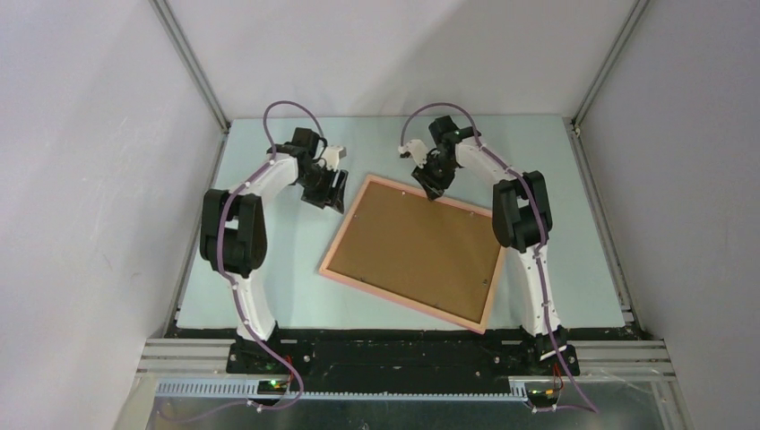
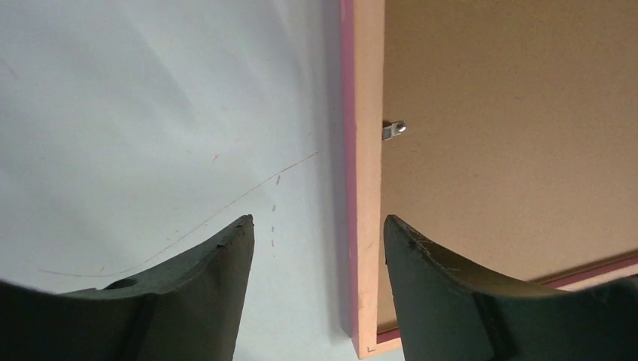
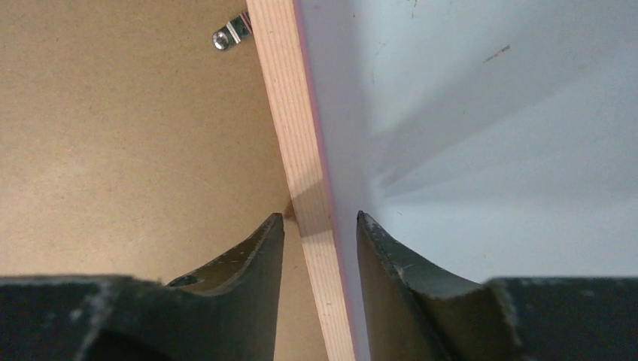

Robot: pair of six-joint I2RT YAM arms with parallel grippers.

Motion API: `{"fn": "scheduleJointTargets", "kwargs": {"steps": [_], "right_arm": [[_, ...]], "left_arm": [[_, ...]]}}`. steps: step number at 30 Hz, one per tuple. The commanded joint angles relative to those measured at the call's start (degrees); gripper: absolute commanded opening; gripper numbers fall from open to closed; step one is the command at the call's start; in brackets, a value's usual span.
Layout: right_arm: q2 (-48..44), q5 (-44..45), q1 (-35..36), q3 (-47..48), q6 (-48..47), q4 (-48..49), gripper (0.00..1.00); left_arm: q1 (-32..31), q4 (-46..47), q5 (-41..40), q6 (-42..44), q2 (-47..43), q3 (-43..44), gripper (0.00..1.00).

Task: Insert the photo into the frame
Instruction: Install the photo frame at the center of the board, then adjust the photo frame at the center of the board.

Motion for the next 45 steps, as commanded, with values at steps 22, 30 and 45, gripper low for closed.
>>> {"fn": "scheduleJointTargets", "kwargs": {"steps": [22, 30, 45], "right_arm": [[-41.61, -1.21, -12.56, -39.84, 22.35, 2.82, 0.53], [-49.84, -1.98, -18.09, -51.55, 26.32, 2.11, 0.51], [-40.41, -2.15, -27.64, -55.59, 27.05, 5.28, 0.60]], "left_arm": [[-4.96, 3.06, -1.09, -4.27, 4.87, -0.22, 0.55], [-5.95, 4.40, -3.25, -4.96, 5.46, -1.13, 0.39], [-5.87, 6.78, -0.98, -5.37, 5.45, -4.62, 0.23]]}}
